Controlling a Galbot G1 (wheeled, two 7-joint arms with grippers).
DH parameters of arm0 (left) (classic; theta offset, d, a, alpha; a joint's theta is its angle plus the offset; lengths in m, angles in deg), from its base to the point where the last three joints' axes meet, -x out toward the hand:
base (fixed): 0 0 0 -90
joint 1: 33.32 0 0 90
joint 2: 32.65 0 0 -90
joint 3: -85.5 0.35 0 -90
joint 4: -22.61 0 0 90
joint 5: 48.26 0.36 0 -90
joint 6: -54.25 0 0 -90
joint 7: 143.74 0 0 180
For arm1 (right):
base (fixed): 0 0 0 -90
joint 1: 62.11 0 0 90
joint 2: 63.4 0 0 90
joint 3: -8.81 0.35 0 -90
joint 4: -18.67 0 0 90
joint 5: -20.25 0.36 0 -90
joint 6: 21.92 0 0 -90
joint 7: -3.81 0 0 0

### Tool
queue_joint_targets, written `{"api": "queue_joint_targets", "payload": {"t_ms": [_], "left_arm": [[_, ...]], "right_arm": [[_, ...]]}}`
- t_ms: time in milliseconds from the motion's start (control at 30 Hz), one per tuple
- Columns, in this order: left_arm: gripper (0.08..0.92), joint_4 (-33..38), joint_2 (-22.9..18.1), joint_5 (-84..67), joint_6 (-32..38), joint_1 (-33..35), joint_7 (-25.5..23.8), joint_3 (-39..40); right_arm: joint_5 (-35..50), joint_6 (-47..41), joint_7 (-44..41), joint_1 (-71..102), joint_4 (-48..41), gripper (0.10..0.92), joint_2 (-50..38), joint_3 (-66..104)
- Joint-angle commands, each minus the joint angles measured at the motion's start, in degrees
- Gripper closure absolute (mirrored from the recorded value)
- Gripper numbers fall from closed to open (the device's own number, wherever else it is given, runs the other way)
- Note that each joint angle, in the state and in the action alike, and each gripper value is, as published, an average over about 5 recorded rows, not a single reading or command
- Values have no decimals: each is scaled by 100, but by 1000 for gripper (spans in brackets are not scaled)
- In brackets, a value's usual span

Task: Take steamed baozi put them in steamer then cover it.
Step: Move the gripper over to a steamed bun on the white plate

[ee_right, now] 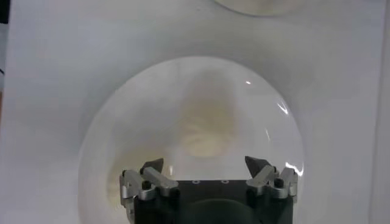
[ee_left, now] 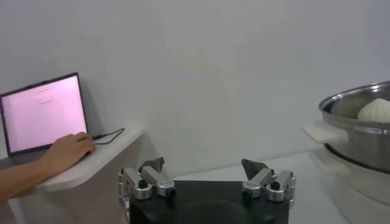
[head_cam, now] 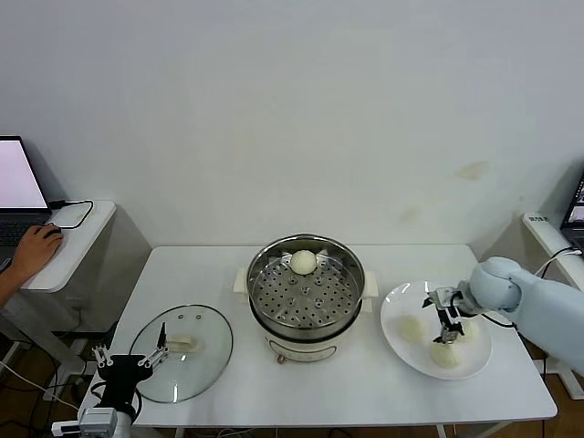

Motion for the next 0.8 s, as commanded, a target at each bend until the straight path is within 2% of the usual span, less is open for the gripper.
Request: {"api": "queue_joint_targets", "payload": {"t_ms": [33,367,800], "left_arm": [[177,-18,-2,-1,-1,-3,-2,-7],[177,-45,-7,-6,-1,-25,4,-23],[177,-58,-18,-13,0,-22,12,-21]], "right_arm": [[-92,-24,24,193,-324,202,443,142],[-113,-123,9,205,-409,209,549,134],[-111,-189,-139,172,-417,375,517,87]]}}
